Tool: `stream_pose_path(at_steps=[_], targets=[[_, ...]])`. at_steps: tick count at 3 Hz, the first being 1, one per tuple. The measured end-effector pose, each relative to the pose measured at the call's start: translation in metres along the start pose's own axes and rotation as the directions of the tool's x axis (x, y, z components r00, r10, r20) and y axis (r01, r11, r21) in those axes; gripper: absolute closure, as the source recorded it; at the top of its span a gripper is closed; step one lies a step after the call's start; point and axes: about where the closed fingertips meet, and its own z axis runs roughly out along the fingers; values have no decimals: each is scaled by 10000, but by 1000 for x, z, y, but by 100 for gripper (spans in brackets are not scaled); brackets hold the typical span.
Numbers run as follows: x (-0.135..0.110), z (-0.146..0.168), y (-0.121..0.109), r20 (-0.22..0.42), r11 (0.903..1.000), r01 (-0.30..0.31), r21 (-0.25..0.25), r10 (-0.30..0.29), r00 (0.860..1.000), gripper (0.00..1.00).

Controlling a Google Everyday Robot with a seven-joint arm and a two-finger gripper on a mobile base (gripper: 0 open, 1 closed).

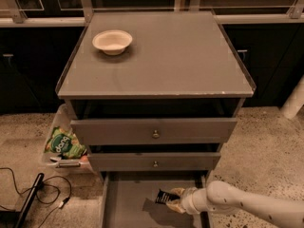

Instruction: Place rxbar chocolate into bottom drawer

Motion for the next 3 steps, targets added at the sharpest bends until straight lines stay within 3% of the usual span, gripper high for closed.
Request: stream_pose_path(at_steps=[2,3], targets=[[40,64,-38,369,9982,498,332,-510,9980,100],[64,89,-48,580,9986,457,260,-472,9972,100]])
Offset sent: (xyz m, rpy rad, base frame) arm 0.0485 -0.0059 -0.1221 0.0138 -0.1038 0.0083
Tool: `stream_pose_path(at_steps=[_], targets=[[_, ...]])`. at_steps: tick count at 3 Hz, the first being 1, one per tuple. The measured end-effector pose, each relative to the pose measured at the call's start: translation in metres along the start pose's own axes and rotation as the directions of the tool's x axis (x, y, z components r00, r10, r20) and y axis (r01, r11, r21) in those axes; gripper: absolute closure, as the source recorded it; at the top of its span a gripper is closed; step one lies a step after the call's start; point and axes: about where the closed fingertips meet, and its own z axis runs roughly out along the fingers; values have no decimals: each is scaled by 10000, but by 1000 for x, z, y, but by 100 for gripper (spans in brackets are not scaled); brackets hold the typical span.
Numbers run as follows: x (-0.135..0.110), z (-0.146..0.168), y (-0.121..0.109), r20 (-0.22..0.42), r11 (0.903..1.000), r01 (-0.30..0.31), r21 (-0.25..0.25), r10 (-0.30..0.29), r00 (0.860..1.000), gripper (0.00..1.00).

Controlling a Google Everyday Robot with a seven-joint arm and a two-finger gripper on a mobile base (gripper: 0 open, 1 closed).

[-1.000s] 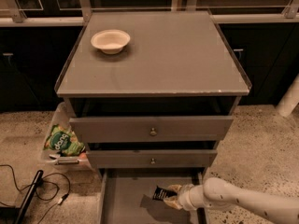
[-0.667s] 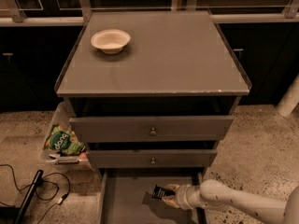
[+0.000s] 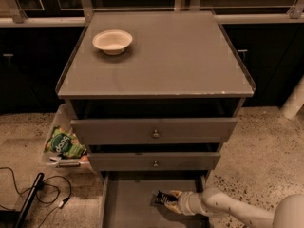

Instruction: Place rxbar chocolate into bottom drawer

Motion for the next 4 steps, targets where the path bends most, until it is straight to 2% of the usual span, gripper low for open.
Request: stream_pose_path(at_steps=[1,2,3,4], targets=[[14,26,1,183,9994,12,-332,-6,9998,100],[18,47,7,329,9975,81,-705,-58,9994,100],[20,53,8,364,9968,88,-795,-59,9993,90],[20,53,8,364,9968,87,-795,-59,9993,67]])
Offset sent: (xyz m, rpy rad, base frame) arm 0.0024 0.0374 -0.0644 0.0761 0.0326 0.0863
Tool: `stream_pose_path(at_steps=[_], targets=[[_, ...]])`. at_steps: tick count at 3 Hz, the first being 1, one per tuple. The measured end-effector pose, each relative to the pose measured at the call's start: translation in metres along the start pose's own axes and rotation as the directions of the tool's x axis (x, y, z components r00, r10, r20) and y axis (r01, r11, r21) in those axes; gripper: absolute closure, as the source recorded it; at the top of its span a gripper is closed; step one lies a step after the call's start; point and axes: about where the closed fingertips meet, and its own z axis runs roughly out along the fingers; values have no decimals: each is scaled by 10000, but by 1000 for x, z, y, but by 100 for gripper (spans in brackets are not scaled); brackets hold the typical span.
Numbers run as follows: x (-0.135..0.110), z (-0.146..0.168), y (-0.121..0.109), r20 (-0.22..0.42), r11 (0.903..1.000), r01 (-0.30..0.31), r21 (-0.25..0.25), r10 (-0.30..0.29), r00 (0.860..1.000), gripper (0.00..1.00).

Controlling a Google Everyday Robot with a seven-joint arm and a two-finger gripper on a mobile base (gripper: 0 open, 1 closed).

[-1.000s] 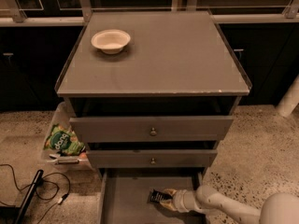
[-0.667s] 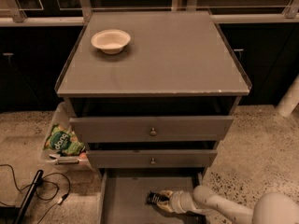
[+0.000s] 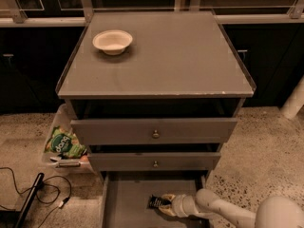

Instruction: Place rxbar chocolate into bottom drawer

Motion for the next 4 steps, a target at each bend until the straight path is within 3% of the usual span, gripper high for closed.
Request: stream_pose_path(at_steps=[3,4], targets=[[0,0,0,0,10000,0,-2,0,10000,0],[0,0,0,1,10000,0,-2,0,10000,0]])
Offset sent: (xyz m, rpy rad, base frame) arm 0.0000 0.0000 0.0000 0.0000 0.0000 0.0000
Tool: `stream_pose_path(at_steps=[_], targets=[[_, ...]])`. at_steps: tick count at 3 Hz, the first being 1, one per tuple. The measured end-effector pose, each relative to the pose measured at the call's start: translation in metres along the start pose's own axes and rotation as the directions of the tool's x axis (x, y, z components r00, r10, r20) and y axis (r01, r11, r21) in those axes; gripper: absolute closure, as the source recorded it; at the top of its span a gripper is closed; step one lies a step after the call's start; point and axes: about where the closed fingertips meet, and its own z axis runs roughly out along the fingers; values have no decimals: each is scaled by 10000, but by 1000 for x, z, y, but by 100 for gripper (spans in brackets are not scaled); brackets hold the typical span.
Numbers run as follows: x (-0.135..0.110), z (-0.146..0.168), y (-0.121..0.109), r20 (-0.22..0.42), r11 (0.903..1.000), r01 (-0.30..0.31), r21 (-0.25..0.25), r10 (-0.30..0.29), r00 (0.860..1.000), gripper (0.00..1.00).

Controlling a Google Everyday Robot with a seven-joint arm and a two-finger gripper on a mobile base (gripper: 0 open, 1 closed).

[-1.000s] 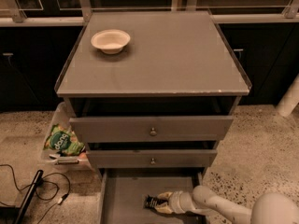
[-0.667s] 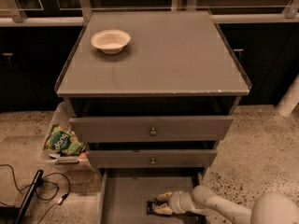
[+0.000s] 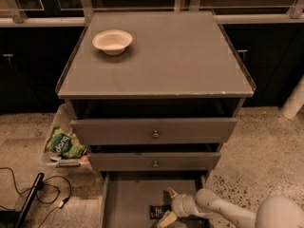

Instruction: Place rxbar chocolate into bottom drawer

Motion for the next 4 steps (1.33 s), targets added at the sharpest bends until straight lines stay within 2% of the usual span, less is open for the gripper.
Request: stream_pose_path(at_steps=[1,2,3,4], targets=[[-6,-30,17,241,9989,462,-44,-461,9986,0],[-15,-102,36,342,9863,1569,500,-1587,9867,0],[-9,-196,42,-194,9604,2142,1780,-2142,9766,0],[16,-294,21,-787,9105,1852,3698,-1680,9826,0]])
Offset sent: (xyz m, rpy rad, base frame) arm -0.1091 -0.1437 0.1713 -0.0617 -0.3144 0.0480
